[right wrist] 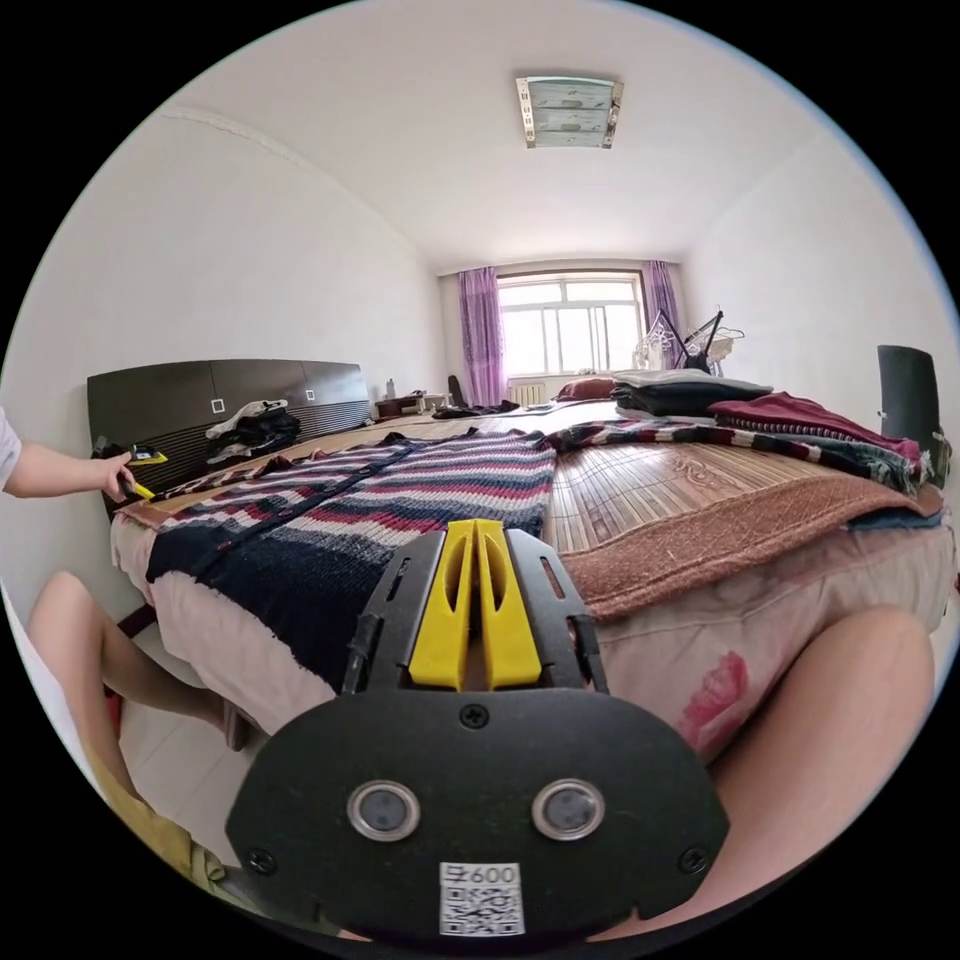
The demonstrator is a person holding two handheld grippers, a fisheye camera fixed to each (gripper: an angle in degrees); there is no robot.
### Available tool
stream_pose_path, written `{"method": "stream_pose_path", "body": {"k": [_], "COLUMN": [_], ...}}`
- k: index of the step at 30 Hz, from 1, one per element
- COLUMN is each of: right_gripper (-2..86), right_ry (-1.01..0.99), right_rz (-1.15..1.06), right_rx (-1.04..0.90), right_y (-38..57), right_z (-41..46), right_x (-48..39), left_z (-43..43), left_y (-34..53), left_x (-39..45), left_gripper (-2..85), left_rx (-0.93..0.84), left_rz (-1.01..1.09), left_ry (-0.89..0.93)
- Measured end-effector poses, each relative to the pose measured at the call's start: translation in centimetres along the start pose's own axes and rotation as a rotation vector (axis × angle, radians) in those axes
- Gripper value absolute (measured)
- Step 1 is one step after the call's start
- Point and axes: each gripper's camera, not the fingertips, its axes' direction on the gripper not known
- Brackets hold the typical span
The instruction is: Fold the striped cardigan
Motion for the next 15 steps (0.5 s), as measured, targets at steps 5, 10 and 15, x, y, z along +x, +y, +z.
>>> {"method": "stream_pose_path", "body": {"k": [5,10,15], "right_gripper": [-0.8,-0.8,-0.8], "right_ry": [0.0,0.011,0.014], "right_rz": [0.027,0.037,0.037], "right_rx": [-0.008,-0.011,-0.02], "right_y": [0.1,0.2,0.2], "right_z": [-0.4,-0.8,-1.2], "right_x": [-0.3,-0.8,-1.2], "left_z": [0.7,1.8,4.0], "left_y": [-4.1,-7.6,-8.1], "left_x": [-2.4,-2.1,2.1], "left_gripper": [18.5,16.6,13.2], "left_rx": [0.003,-0.011,-0.063], "left_rz": [-0.061,-0.011,0.315], "left_ry": [-0.037,-0.114,-0.335]}}
